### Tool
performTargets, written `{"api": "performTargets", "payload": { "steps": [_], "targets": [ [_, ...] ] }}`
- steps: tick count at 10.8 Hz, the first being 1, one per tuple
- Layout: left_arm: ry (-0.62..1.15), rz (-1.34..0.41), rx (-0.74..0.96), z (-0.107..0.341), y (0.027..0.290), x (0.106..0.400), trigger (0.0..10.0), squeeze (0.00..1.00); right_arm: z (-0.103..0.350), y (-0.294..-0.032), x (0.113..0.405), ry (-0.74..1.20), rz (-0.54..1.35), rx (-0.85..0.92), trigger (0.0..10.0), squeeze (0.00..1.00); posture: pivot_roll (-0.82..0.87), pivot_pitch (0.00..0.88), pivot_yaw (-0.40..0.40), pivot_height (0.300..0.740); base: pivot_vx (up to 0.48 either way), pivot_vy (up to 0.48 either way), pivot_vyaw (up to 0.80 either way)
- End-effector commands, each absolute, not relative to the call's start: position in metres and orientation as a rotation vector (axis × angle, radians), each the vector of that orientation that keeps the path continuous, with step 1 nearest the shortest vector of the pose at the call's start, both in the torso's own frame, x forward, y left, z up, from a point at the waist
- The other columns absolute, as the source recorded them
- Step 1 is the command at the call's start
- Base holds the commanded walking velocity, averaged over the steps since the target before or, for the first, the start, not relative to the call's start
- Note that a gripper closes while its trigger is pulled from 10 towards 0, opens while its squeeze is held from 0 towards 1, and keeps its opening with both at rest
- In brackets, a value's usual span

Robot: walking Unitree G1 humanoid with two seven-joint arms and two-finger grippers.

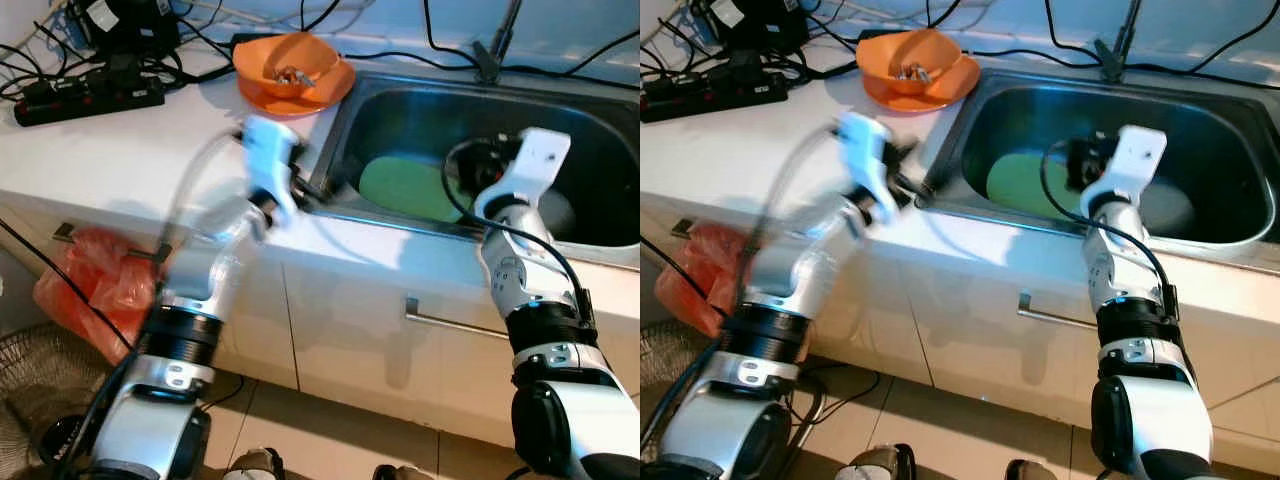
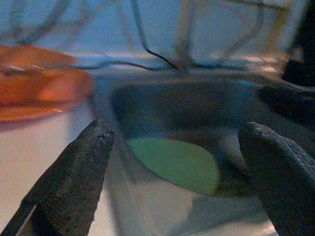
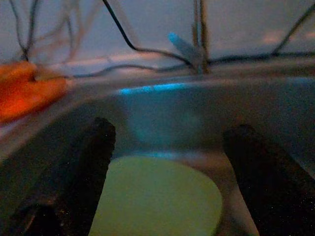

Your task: Kitchen organization

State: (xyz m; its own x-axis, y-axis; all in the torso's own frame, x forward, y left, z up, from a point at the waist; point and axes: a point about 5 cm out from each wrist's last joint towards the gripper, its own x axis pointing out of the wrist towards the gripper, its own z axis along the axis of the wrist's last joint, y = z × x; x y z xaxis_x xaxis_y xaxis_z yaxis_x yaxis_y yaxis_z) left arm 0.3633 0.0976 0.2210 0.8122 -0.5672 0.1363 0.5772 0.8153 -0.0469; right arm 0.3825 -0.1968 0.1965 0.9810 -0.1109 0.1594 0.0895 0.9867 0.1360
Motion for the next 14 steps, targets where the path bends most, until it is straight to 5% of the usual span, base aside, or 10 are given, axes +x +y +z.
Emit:
{"api": "performTargets", "payload": {
  "steps": [1,4,9,14],
  "targets": [
    [-0.173,-0.557,-0.082,0.232,0.106,0.364,10.0,0.0,0.199,-0.191,0.379,-0.174,-0.063,0.12,10.0,1.0,0.07,0.088,0.036,0.74,0.0,0.0,0.0],
    [-0.274,-0.259,-0.021,0.239,0.164,0.362,10.0,0.0,0.218,-0.182,0.362,-0.262,0.017,0.041,10.0,1.0,0.06,0.071,0.027,0.74,0.0,0.0,0.0],
    [-0.336,-0.143,-0.016,0.248,0.176,0.348,10.0,0.0,0.237,-0.172,0.346,-0.303,0.053,0.043,10.0,0.87,0.06,0.057,0.017,0.74,0.0,0.0,-0.44],
    [-0.304,-0.098,-0.028,0.244,0.182,0.348,10.0,0.0,0.241,-0.174,0.343,-0.297,0.037,0.039,10.0,0.82,0.05,0.046,0.029,0.74,0.0,0.398,-0.32]
  ]
}}
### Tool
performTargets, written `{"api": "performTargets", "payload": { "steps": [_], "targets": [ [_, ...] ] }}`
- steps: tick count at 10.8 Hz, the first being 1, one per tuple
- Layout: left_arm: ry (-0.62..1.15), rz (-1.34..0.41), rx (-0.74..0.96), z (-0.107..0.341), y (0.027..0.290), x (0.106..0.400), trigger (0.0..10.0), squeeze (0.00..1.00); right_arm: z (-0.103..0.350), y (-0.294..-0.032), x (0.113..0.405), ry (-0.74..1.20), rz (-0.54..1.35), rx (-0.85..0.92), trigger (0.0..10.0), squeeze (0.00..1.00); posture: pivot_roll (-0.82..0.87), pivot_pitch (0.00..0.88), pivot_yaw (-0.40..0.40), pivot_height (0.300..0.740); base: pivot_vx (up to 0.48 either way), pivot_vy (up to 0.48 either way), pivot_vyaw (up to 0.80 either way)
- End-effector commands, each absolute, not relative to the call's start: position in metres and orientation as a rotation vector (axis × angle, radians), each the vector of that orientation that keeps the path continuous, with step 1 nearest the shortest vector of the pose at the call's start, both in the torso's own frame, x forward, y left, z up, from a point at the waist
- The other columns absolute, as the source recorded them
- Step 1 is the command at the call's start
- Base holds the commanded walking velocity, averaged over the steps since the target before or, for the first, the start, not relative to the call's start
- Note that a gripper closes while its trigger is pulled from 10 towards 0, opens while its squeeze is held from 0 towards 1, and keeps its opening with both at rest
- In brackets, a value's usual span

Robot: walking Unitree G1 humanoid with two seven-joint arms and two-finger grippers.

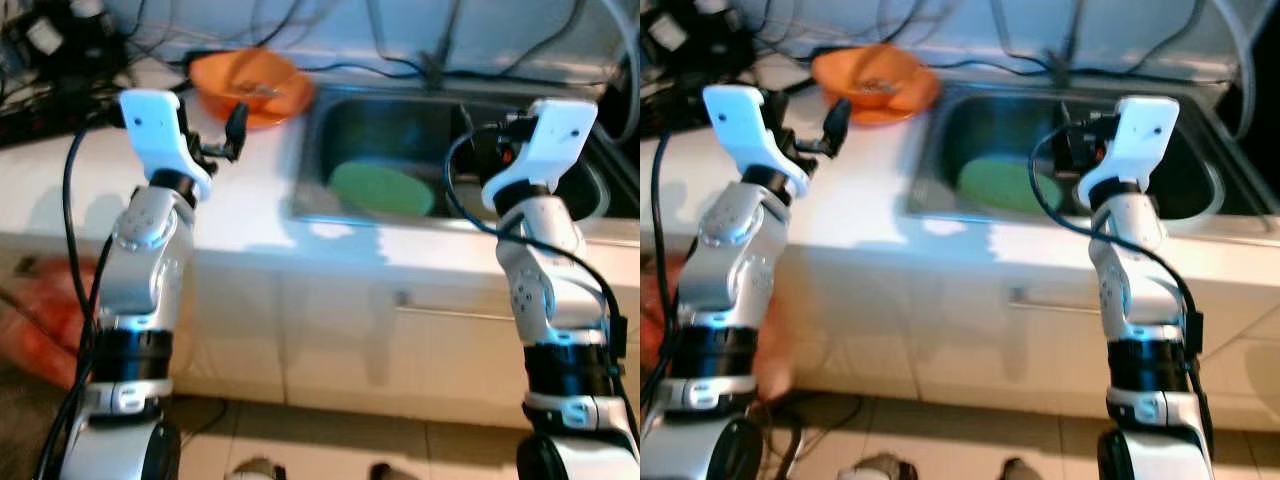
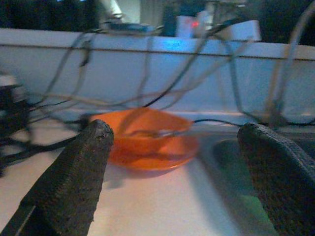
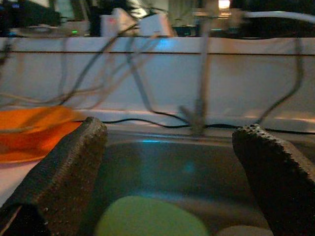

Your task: Kitchen organization

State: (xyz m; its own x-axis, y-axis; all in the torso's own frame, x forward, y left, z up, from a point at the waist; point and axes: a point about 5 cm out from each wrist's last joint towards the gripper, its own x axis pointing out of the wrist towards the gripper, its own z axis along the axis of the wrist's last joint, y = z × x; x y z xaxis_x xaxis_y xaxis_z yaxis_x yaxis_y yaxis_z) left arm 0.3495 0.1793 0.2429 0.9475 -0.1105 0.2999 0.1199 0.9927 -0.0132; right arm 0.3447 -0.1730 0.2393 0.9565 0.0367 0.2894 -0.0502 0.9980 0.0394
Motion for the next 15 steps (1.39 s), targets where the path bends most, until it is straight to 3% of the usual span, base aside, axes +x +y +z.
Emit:
{"api": "performTargets", "payload": {
  "steps": [1,3,7,15],
  "targets": [
    [-0.293,-0.094,-0.019,0.243,0.184,0.349,10.0,0.0,0.244,-0.175,0.343,-0.305,0.034,0.035,10.0,0.81,0.06,0.041,0.041,0.74,0.0,0.48,-0.8],
    [-0.252,-0.055,0.011,0.238,0.192,0.351,10.0,0.0,0.248,-0.174,0.343,-0.312,0.028,0.031,10.0,0.81,0.06,0.039,0.045,0.74,0.0,0.24,-0.8],
    [-0.257,-0.153,-0.038,0.234,0.173,0.351,10.0,0.0,0.245,-0.167,0.342,-0.307,0.033,0.042,10.0,0.82,0.05,0.044,0.028,0.74,0.066,0.0,0.0],
    [-0.266,-0.163,-0.041,0.234,0.166,0.349,10.0,0.0,0.249,-0.153,0.341,-0.34,0.067,0.001,10.0,0.81,0.06,0.041,0.02,0.74,0.437,0.0,0.0]
  ]
}}
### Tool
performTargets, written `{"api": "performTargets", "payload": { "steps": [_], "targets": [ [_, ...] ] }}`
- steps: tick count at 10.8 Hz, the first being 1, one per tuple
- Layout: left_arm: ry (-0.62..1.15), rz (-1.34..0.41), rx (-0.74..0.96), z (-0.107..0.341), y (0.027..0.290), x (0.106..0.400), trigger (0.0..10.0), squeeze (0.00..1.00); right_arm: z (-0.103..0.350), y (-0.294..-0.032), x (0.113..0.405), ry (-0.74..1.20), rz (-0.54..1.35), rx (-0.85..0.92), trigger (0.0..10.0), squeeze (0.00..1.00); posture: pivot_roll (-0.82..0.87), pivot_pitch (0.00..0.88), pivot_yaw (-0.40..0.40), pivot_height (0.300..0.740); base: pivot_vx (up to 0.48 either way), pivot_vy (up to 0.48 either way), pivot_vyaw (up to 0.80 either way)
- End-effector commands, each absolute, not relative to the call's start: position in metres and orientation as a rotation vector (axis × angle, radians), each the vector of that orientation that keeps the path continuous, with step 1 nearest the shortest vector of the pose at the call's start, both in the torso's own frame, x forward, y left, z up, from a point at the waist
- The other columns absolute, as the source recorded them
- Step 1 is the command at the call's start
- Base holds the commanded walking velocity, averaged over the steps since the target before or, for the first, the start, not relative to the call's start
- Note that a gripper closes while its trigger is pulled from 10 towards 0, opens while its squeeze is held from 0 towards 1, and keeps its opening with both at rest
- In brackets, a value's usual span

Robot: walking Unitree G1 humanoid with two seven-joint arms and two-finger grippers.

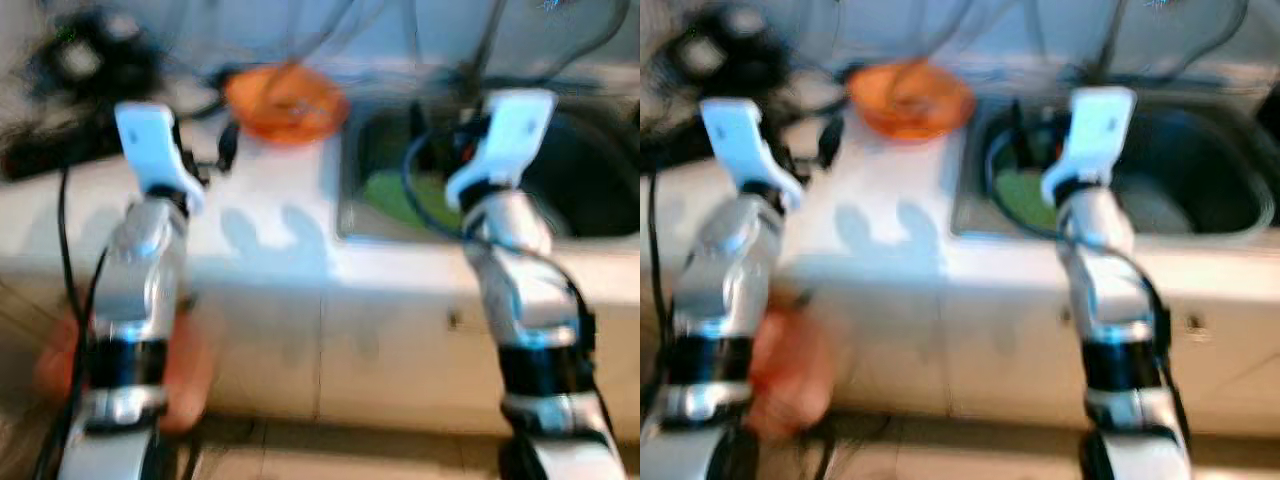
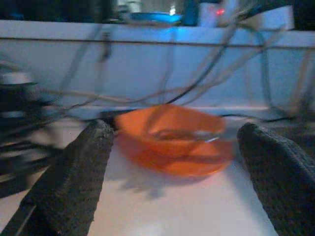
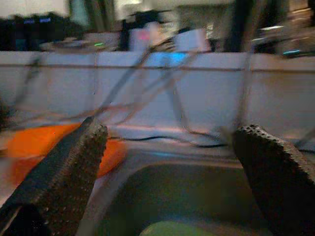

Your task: Kitchen organization

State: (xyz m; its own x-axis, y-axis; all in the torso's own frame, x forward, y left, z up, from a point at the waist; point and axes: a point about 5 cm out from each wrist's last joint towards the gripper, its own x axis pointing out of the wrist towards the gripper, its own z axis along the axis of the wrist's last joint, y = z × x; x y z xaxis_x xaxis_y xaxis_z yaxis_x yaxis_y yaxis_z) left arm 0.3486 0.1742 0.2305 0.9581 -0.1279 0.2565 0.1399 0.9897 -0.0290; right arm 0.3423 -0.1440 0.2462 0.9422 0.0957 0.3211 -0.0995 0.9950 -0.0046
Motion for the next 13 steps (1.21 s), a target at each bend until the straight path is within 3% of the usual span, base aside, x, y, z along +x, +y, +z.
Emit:
{"api": "performTargets", "payload": {
  "steps": [1,3,4,5,6,13],
  "targets": [
    [-0.264,-0.162,-0.041,0.234,0.166,0.348,10.0,0.0,0.248,-0.153,0.34,-0.337,0.069,-0.001,10.0,0.81,0.06,0.042,0.02,0.74,0.45,0.0,0.0],
    [-0.267,-0.156,-0.04,0.234,0.167,0.347,10.0,0.0,0.246,-0.151,0.34,-0.333,0.072,-0.002,10.0,0.81,0.06,0.043,0.019,0.74,0.221,0.0,0.0],
    [-0.262,-0.144,-0.039,0.233,0.168,0.346,10.0,0.0,0.246,-0.151,0.34,-0.333,0.083,0.014,10.0,0.69,0.06,0.044,0.018,0.74,0.0,0.0,0.0],
    [-0.254,-0.125,-0.027,0.228,0.168,0.344,10.0,0.0,0.244,-0.151,0.34,-0.32,0.086,0.031,10.0,0.15,0.06,0.046,0.015,0.74,0.0,0.0,0.0],
    [-0.234,-0.12,-0.017,0.223,0.167,0.342,10.0,0.0,0.243,-0.153,0.341,-0.297,0.082,0.082,10.0,0.0,0.06,0.048,0.012,0.74,0.0,0.0,0.0],
    [-0.128,-0.197,0.042,0.218,0.167,0.355,10.0,0.0,0.24,-0.152,0.342,-0.241,0.1,0.251,10.0,0.0,0.07,0.056,0.016,0.74,0.0,0.0,0.0]
  ]
}}
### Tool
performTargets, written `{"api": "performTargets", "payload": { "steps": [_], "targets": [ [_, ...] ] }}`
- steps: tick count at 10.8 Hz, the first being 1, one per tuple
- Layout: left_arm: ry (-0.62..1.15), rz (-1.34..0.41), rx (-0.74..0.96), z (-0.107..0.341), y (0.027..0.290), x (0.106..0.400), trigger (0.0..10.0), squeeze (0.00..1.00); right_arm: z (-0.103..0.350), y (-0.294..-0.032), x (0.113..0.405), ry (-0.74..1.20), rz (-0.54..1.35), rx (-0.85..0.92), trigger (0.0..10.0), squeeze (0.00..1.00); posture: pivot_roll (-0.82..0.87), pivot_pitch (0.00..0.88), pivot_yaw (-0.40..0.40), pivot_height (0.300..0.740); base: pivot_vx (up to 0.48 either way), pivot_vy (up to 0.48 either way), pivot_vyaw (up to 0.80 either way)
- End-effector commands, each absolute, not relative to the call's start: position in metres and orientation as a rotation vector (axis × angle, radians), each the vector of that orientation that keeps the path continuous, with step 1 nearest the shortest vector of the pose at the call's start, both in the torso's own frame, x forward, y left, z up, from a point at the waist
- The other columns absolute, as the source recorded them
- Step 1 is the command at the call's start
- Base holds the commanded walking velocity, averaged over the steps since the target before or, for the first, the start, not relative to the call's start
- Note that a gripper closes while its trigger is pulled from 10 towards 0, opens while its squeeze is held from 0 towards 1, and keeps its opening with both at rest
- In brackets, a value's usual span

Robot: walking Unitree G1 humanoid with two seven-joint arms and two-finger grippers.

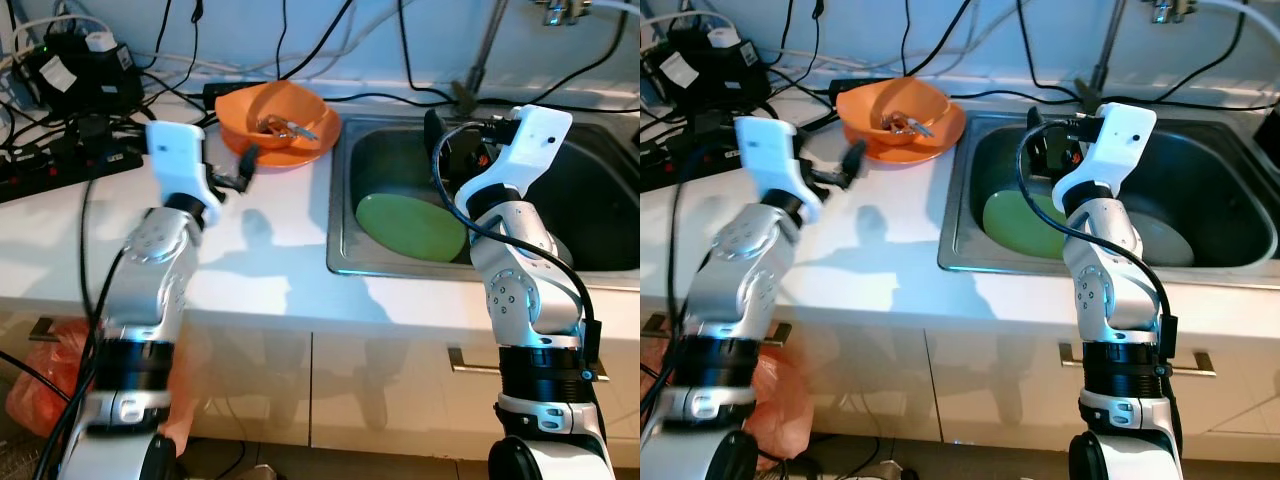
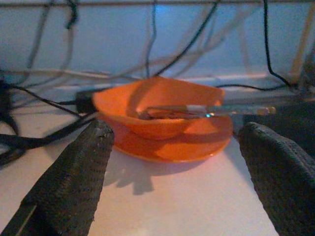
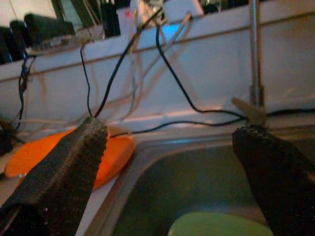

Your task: Kitchen organization

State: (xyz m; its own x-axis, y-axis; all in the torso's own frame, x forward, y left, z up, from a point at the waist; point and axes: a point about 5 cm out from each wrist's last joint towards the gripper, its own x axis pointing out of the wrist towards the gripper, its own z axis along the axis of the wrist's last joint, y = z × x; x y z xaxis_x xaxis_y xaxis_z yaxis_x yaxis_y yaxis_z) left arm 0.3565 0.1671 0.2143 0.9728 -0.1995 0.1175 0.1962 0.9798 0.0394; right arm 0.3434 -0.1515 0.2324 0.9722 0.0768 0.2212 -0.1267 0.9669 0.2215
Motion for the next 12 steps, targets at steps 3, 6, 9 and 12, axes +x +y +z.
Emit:
{"api": "performTargets", "payload": {
  "steps": [3,6,9,12],
  "targets": [
    [-0.1,-0.31,0.086,0.219,0.152,0.37,10.0,0.0,0.228,-0.153,0.343,-0.145,0.12,0.176,10.0,0.0,0.06,0.068,0.019,0.74,0.0,0.0,0.0],
    [-0.061,-0.337,0.107,0.215,0.149,0.385,10.0,0.0,0.237,-0.152,0.338,-0.183,0.177,0.232,10.0,0.0,0.04,0.087,0.031,0.74,0.0,0.0,0.0],
    [-0.031,-0.34,0.104,0.211,0.146,0.397,10.0,0.0,0.242,-0.135,0.321,-0.204,0.345,0.178,10.0,0.0,0.02,0.103,0.037,0.74,0.0,0.0,0.0],
    [-0.014,-0.38,0.146,0.211,0.135,0.406,10.0,0.0,0.24,-0.132,0.316,-0.202,0.379,0.193,10.0,0.0,0.01,0.106,0.042,0.74,0.0,0.0,0.0]
  ]
}}
